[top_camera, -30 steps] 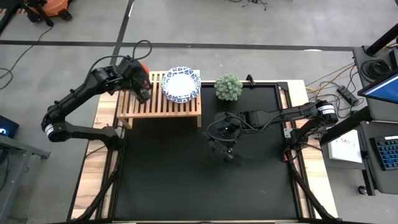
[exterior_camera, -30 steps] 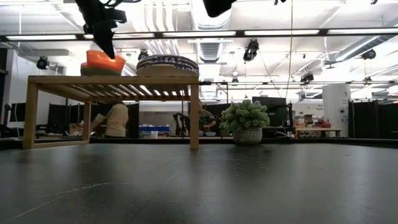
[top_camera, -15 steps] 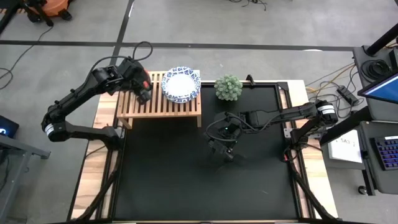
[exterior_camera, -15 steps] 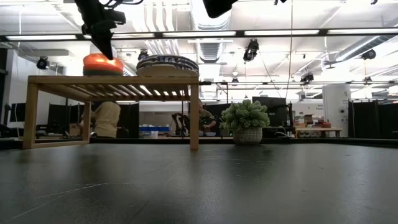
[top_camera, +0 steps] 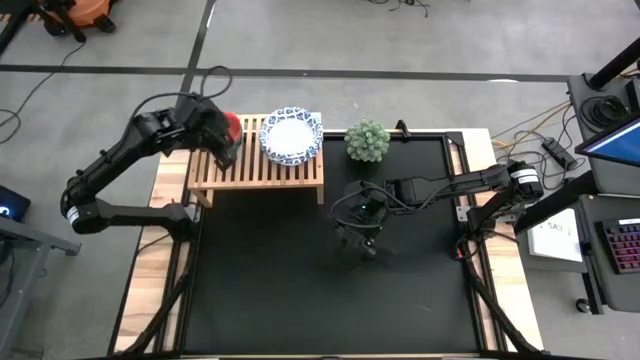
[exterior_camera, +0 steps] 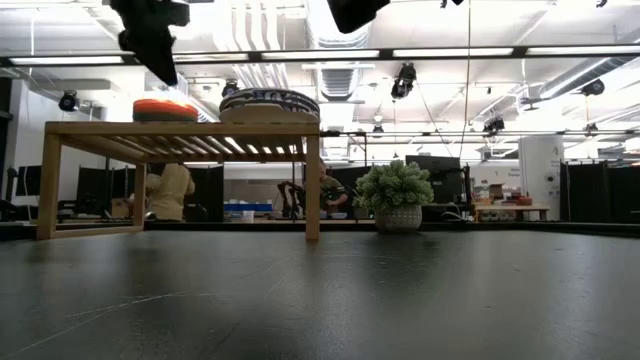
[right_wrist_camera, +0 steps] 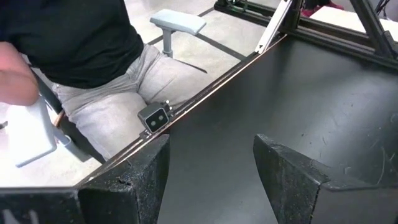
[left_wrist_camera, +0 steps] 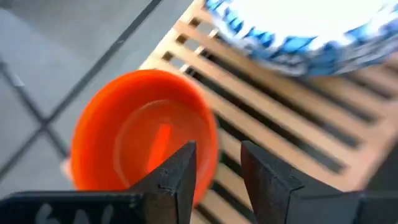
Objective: Place and stack bowls onto a shelf
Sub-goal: Return to Home Position
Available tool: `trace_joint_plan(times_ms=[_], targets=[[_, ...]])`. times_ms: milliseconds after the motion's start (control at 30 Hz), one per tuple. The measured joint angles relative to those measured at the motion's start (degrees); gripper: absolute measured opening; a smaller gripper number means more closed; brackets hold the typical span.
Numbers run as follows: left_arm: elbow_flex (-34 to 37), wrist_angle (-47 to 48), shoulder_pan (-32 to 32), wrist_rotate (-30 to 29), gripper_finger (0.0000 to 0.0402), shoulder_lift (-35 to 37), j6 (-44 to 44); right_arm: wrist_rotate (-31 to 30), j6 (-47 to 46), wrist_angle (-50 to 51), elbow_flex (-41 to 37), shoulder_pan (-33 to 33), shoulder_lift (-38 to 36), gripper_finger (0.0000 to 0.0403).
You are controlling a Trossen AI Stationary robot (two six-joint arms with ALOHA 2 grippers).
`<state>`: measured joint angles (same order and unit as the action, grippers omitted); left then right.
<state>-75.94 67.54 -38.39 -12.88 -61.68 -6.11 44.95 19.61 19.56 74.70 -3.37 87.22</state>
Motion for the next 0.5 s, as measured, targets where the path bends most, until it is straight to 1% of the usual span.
trace_joint_plan(times_ms=[33,100,167,233,300,433,500], targets=[[0.0,-0.1,0.2,1.7,0.0109,1.0,1.4,0.0,0.2,0.4,0.0,0.0,0.0,0.0221],[0.9,-1.8,1.1,7.3,0.0109,3.6,4.6,0.0,0.8,1.1,0.0,0.0,0.0,0.0221],[3.2,-5.6,2.9,13.2,0.0107,7.0,8.1,0.0,1.0,1.5,0.0,0.0,0.0,0.0221],[6.4,-10.4,6.1,17.3,0.0104,10.7,12.5,-0.1,0.0,2.6,0.0,0.0,-0.3,0.0221],[10.3,-14.3,10.6,18.3,0.0101,14.8,15.4,-0.1,0.5,4.7,-0.2,0.0,-1.1,0.0221],[19.5,-24.1,20.8,18.2,0.0095,22.3,20.1,-0.3,2.0,4.3,-2.6,0.1,-2.8,0.0221],[24.5,-30.1,25.6,18.1,0.0093,25.4,21.7,-3.2,1.2,3.0,-4.5,0.3,-4.0,0.0221]])
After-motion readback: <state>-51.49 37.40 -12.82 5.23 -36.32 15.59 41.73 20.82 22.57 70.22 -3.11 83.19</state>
